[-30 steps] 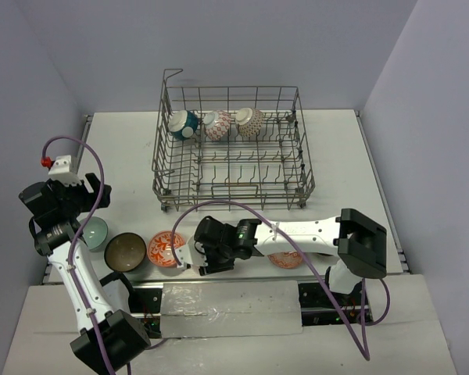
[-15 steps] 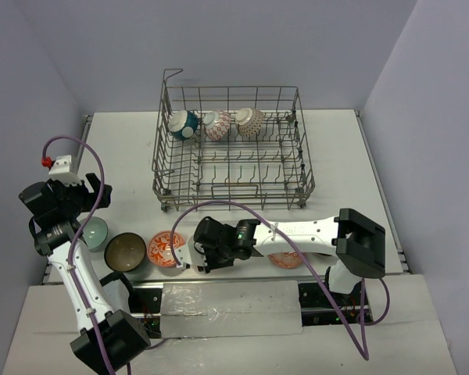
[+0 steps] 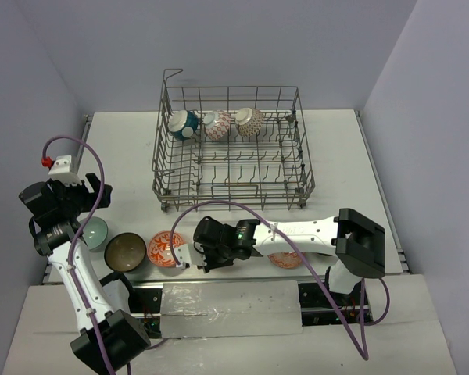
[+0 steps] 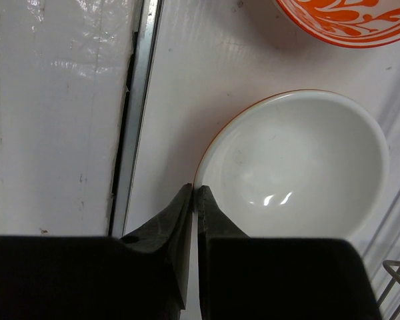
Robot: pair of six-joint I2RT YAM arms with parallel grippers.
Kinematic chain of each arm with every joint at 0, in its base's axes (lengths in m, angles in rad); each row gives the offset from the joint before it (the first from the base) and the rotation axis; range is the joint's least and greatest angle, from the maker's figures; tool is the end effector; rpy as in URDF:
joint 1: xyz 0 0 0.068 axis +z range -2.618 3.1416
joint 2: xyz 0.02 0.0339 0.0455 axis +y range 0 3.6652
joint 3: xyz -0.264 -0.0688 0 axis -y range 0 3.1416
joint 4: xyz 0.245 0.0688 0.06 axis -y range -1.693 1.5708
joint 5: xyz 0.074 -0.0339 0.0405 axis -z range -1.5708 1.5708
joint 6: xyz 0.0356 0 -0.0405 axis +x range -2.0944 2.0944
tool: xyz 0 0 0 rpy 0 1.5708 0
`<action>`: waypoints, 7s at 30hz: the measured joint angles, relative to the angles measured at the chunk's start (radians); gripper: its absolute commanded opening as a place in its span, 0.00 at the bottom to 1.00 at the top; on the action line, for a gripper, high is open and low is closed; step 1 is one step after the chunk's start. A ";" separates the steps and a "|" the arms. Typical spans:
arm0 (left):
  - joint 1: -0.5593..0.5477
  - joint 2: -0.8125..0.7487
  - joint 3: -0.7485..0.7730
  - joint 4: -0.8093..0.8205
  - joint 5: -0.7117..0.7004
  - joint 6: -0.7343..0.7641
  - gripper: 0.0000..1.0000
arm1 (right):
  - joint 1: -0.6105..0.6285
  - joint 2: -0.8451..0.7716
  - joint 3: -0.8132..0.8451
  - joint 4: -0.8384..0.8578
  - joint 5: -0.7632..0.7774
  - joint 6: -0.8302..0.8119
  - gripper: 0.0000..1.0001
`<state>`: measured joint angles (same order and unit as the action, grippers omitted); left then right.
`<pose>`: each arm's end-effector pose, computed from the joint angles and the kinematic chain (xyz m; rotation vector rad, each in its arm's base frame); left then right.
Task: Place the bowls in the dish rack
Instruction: Pick up the bowl from the corner of the board, then insert the bowl into the dish rack.
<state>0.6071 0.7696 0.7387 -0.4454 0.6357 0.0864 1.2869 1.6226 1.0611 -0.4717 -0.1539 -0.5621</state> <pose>0.1503 0.0787 0.3025 -0.1220 1.9499 -0.1961 0.0869 0.3173 0.2037 -2.1549 1.5549 0.4510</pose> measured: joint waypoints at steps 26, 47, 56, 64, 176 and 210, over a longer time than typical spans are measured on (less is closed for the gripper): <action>0.000 0.000 0.000 0.000 0.008 0.000 0.79 | 0.000 0.024 0.020 -0.015 -0.005 0.000 0.16; 0.000 0.000 0.000 0.000 0.021 0.003 0.79 | 0.000 0.055 0.021 -0.025 0.000 0.000 0.19; 0.000 0.000 0.000 0.000 0.022 0.003 0.79 | 0.000 0.055 0.039 -0.019 0.020 -0.004 0.00; 0.000 0.000 0.000 0.000 0.023 0.003 0.79 | 0.000 0.051 0.039 -0.021 0.027 -0.004 0.00; 0.000 -0.043 0.000 -0.016 0.119 0.018 0.79 | -1.394 0.661 0.756 1.022 -1.114 1.744 0.00; 0.001 -0.037 0.000 -0.016 0.100 0.017 0.79 | -1.415 0.866 0.932 1.349 -1.156 2.065 0.00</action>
<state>0.6079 0.7322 0.7387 -0.4618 0.7353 0.1036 -0.1280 2.4886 1.9934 0.8776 -1.3098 1.5032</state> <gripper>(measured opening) 0.786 0.116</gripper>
